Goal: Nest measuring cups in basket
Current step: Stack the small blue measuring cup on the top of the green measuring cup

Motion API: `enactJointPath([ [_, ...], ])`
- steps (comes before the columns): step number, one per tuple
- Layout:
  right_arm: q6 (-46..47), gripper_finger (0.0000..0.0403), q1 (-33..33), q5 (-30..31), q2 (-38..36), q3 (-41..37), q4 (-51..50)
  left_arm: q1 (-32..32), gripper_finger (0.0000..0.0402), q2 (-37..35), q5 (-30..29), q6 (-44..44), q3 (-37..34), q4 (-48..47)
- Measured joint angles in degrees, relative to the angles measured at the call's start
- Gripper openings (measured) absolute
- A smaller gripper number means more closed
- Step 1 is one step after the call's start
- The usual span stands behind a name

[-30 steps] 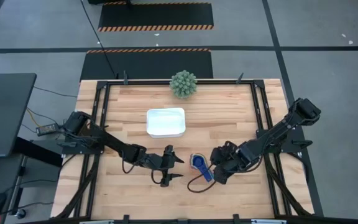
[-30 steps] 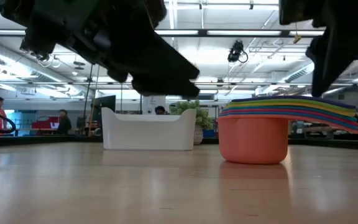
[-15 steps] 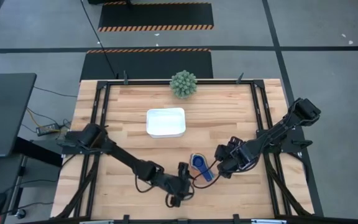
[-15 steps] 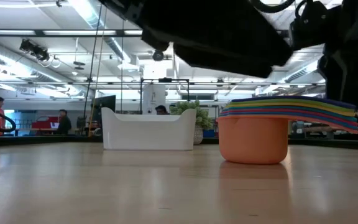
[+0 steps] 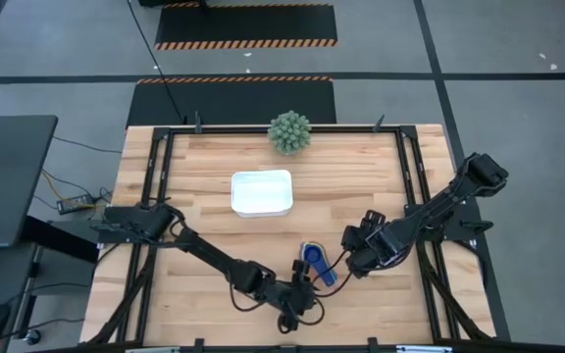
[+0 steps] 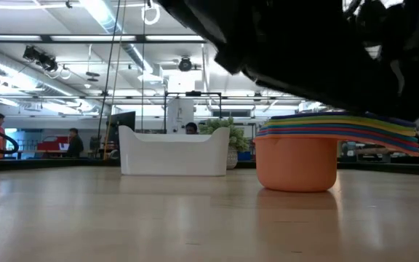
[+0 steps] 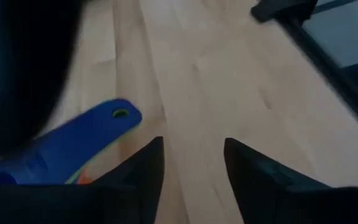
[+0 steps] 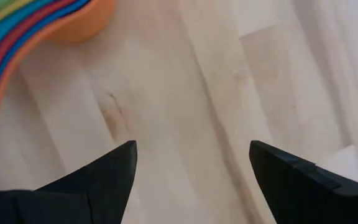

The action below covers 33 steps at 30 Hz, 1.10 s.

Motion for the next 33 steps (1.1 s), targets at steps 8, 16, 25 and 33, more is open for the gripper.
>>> enactJointPath([
  [8, 2.5, 0.0318, 1.2, 3.9, -7.5, 0.0, -2.3, 1.5, 0.0144, 0.8, -1.0, -0.1, 0.5, -0.4],
  [16, 4.7, 0.0281, 4.2, 5.7, -9.9, 0.0, -2.1, 2.0, 0.0142, 0.8, -1.0, -0.3, 0.5, -0.6],
  [25, 2.6, 0.0166, 6.9, 4.4, -2.5, 0.0, 14.4, 1.7, 0.0142, 2.8, -1.2, -0.6, 0.5, 1.3],
  [33, 6.1, 0.0144, 6.0, 3.3, 4.0, 0.0, 15.7, 2.2, 0.0142, 2.7, -1.8, -1.6, 0.5, 3.3],
])
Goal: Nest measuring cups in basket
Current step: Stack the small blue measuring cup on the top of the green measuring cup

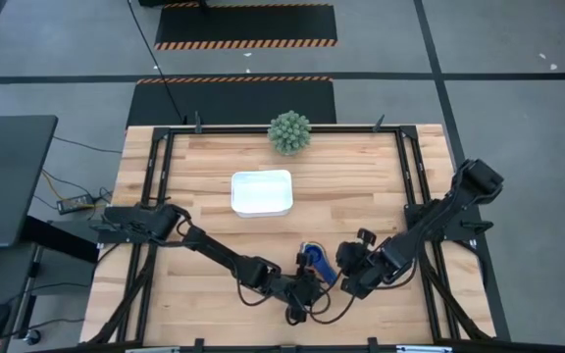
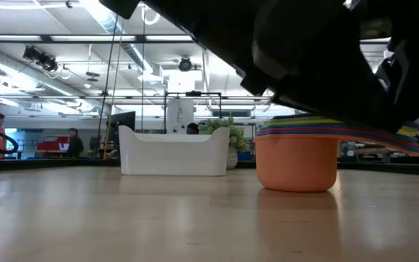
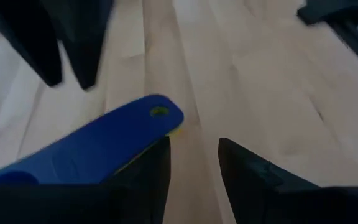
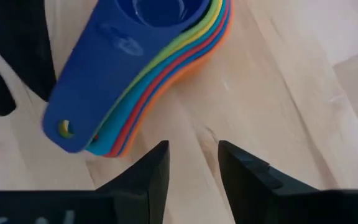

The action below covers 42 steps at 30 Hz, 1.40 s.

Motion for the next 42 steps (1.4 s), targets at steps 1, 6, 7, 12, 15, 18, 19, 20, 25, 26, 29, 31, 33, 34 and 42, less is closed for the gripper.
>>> enactJointPath([
  [1, 0.4, 0.0144, 0.1, -0.1, 0.4, 0.0, 0.1, 0.2, 0.0142, 0.0, 0.0, 0.0, 0.0, 0.5],
  [6, 1.6, 0.0147, 0.5, -0.7, 0.4, 0.0, 2.0, 1.4, 0.0142, 0.0, 0.0, -0.4, 0.0, 0.6],
  [7, 1.7, 0.0148, 0.6, -0.7, 0.4, 0.0, 2.1, 1.6, 0.0142, 0.0, 0.3, -0.4, 0.0, 0.9],
  [12, 2.0, 0.0148, 0.7, -0.7, 0.5, 0.0, -0.1, 2.3, 0.0142, 0.0, 5.9, -1.1, 0.0, 1.0],
  [15, 2.0, 0.0148, 0.8, -0.5, 0.4, 0.0, -0.9, 1.9, 0.0142, 0.0, 7.7, -1.1, 0.0, 1.0],
  [18, 1.9, 0.0149, 0.8, -0.3, 0.9, 0.0, -0.1, 1.8, 0.0142, 0.0, 7.8, -1.5, 0.0, 0.1],
  [19, 1.7, 0.0149, 0.7, -0.5, 1.3, 0.0, 0.5, 1.8, 0.0142, 0.2, 7.8, -1.6, 0.0, 0.1],
  [20, 1.5, 0.0149, 0.6, -1.0, 1.8, 0.0, 0.9, 1.9, 0.0142, 0.4, 7.8, -1.8, 0.0, 0.2],
  [25, 0.4, 0.0147, -0.1, -1.9, 3.3, 0.0, 2.1, 2.2, 0.0142, 1.5, 7.1, -1.9, 0.0, 0.3],
  [26, 0.4, 0.0147, -0.1, -1.7, 3.2, 0.0, 2.2, 2.4, 0.0142, 1.7, 6.6, -1.9, 0.0, 0.2],
  [29, -0.2, 0.0147, -0.3, -1.3, 3.2, 0.0, 3.4, 2.5, 0.0142, 1.8, 5.0, -1.8, -0.1, 0.4],
  [31, -0.8, 0.0147, -0.4, -2.1, 3.2, 0.0, 4.8, 2.6, 0.0142, 1.8, 4.3, -1.6, -0.1, 0.5],
  [33, -1.9, 0.0147, -0.4, -2.6, 3.2, 0.0, 6.1, 2.6, 0.0142, 1.8, 4.3, -1.5, -0.1, 0.9],
  [34, -2.0, 0.0147, -0.4, -2.6, 3.2, 0.0, 6.2, 2.6, 0.0142, 1.8, 4.3, -1.5, -0.1, 1.2],
  [42, -2.6, 0.0147, -0.5, -2.5, 3.0, 0.0, 4.1, 2.7, 0.0142, 1.8, 4.8, -1.4, -0.1, 1.0],
])
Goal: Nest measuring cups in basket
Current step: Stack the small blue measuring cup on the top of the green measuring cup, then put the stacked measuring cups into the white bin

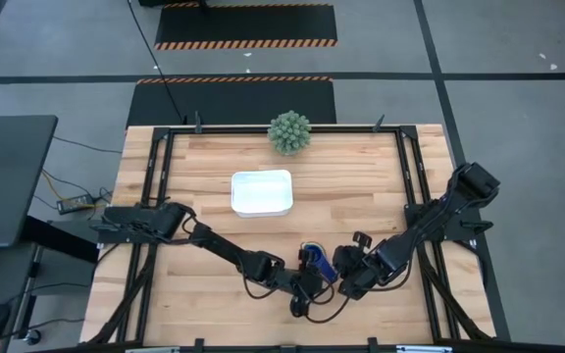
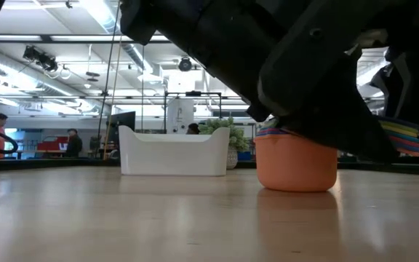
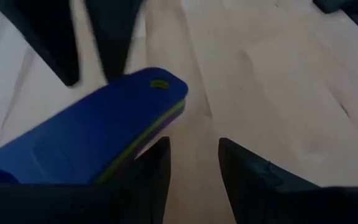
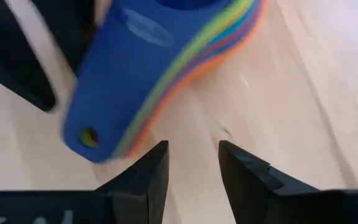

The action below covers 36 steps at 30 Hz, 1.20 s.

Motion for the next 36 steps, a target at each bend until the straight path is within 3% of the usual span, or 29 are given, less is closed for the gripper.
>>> enactJointPath([
  [9, 1.1, 0.0161, 0.0, -1.2, -3.9, 0.0, -3.7, -3.5, 0.0142, -3.8, -4.1, 2.6, 0.0, -7.7],
  [19, 2.6, 0.0243, 2.8, 0.0, -4.1, 6.0, -4.4, -4.5, 0.0142, -7.2, -5.6, 3.0, -0.5, -15.5],
  [26, 3.3, 0.0290, 3.3, 2.6, -4.1, 6.6, -3.4, -4.5, 0.0142, -10.7, -8.9, 1.2, -6.9, -13.2],
  [36, 2.1, 0.0297, 3.0, 2.4, -2.4, 7.5, -1.1, -4.8, 0.0142, -19.6, -11.3, 1.1, -16.0, -10.1],
])
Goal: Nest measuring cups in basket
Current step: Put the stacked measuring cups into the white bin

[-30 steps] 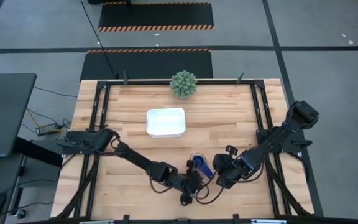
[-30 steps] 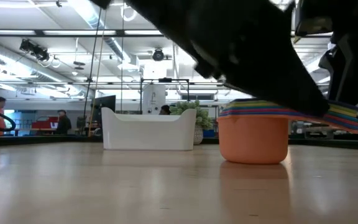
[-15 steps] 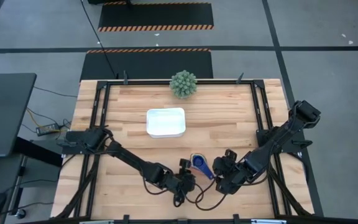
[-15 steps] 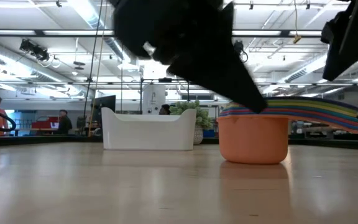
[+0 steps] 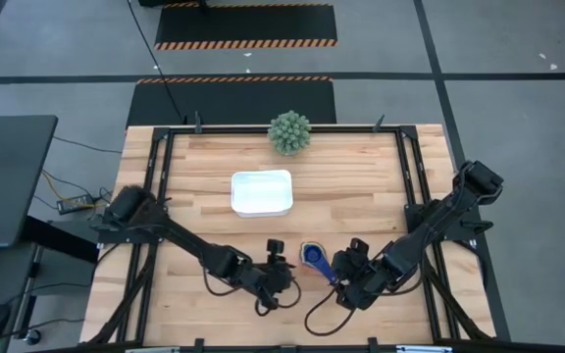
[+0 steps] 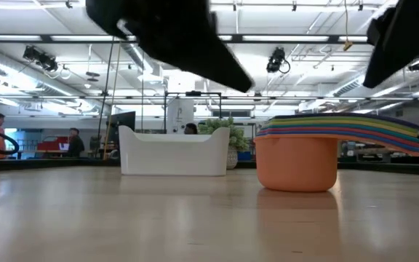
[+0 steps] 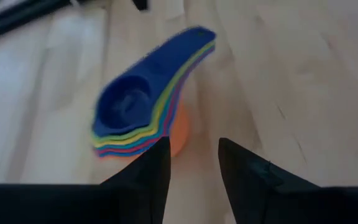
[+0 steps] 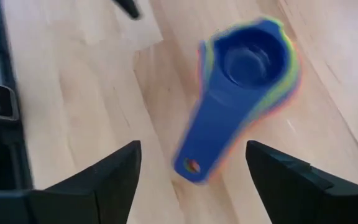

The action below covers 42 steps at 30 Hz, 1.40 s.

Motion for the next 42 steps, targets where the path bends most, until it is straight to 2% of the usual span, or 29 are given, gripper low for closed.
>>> enactJointPath([
  [5, -0.8, 0.0297, -0.8, 0.6, 3.6, 3.9, -1.2, -0.2, 0.0142, -5.7, -1.6, 0.3, -6.2, 1.6],
  [12, 1.3, 0.0297, -3.8, 0.1, 10.6, 12.6, -11.8, -0.3, 0.0142, -12.8, -1.8, 0.7, -14.8, 7.8],
  [24, 5.3, 0.0297, -7.7, -5.9, 19.4, 23.1, -22.2, -1.4, 0.0142, -21.1, -1.6, 1.0, -23.0, 10.6],
  [32, 8.0, 0.0297, -9.0, -7.6, 19.6, 23.2, -23.8, -2.4, 0.0142, -24.1, -1.1, 0.2, -25.3, 10.5],
  [42, 7.9, 0.0297, -8.8, -9.4, 19.6, 19.6, -19.3, -3.6, 0.0142, -24.2, -0.6, -1.8, -25.3, 10.1],
])
